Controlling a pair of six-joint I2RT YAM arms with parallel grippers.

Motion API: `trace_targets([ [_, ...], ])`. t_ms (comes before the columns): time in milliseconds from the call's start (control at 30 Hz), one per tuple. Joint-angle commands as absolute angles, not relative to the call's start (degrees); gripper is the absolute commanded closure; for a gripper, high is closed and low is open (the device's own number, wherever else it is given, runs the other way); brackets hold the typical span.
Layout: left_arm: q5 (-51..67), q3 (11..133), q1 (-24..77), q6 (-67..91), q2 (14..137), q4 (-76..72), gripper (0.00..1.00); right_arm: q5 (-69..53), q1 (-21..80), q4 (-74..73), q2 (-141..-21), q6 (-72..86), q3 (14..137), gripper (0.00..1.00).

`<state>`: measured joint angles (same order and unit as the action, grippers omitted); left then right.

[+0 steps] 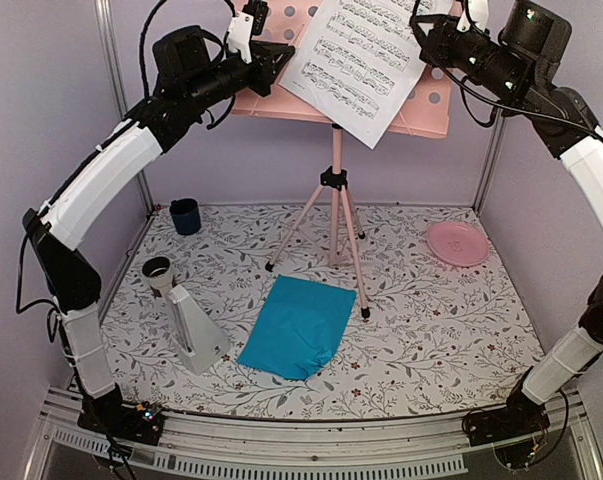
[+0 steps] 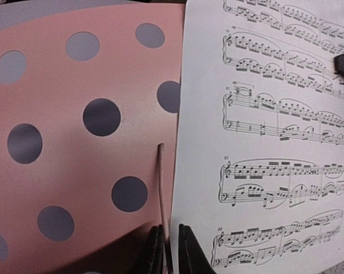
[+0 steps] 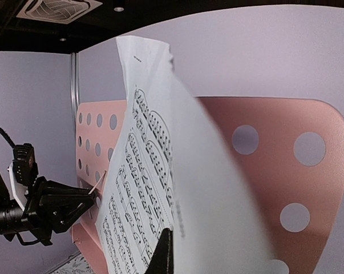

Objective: Set up the instrument practice props

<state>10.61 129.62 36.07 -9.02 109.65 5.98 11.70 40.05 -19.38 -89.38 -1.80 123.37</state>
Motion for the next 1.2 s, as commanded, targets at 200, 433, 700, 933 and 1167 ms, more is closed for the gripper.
trace_targets([
  [200, 4.83, 122.11, 37.79, -9.10, 105.95, -4.47, 1.00, 14.41, 39.76, -15.21, -92.15, -9.11, 126.41, 1.00],
  [433, 7.61, 112.38, 37.88, -7.81, 102.06, -17.19, 1.00, 12.14, 39.92, -12.46, -93.65, -14.80, 126.56, 1.00],
  [700, 10.94, 107.79, 37.85, -7.09, 100.84, -24.06, 1.00, 10.18, 41.93, -6.47, -96.20, -22.89, 126.82, 1.00],
  [933, 13.22, 107.12, 37.84, -7.37, 100.90, -24.70, 1.00, 6.81, 43.99, -0.30, -99.28, -29.16, 127.48, 1.00],
  [1167, 14.52, 106.55, 37.93, -7.42, 100.57, -24.79, 1.00, -1.89, 44.43, 3.41, -101.66, -36.42, 127.50, 1.00],
])
